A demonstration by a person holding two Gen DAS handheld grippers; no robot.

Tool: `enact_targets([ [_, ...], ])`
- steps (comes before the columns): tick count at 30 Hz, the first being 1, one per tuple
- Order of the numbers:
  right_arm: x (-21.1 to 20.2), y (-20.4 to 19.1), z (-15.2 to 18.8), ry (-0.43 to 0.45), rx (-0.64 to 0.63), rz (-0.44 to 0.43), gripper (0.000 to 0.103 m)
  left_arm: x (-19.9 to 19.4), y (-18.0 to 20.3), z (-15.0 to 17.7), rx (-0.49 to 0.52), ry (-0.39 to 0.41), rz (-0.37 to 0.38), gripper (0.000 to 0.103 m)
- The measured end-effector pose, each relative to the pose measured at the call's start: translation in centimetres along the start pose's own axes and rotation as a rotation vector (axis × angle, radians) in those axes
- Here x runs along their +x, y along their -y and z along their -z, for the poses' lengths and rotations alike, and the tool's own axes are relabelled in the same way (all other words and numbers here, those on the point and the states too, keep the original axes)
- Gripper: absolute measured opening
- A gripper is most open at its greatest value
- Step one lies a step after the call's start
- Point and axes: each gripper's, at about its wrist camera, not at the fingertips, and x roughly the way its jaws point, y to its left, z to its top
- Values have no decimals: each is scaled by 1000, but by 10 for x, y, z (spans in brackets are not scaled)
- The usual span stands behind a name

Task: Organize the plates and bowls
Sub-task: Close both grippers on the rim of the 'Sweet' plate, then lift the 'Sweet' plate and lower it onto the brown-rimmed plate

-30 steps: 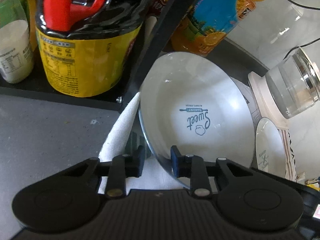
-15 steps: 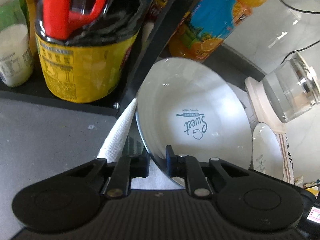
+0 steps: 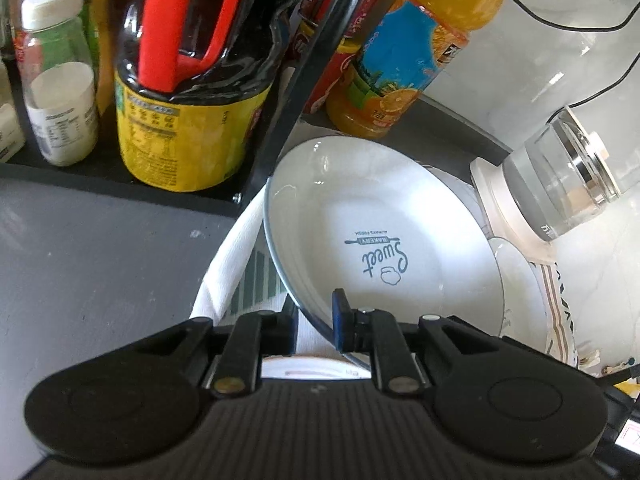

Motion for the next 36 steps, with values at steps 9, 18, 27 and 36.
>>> enact_targets([
  [9, -27, 0, 12, 23, -43, -50, 17, -31, 6, 26, -9, 38, -28, 15],
  [18, -47, -5, 34, 5, -105, -92, 17, -58, 1, 51, -39, 72, -60, 15],
  [27, -63, -3, 57, -16, -169, -111, 17, -79, -7, 85, -70, 92, -91, 15],
  [36, -75, 5, 76, -44, -229, -120, 17, -89, -11, 117, -106, 93, -114, 15],
])
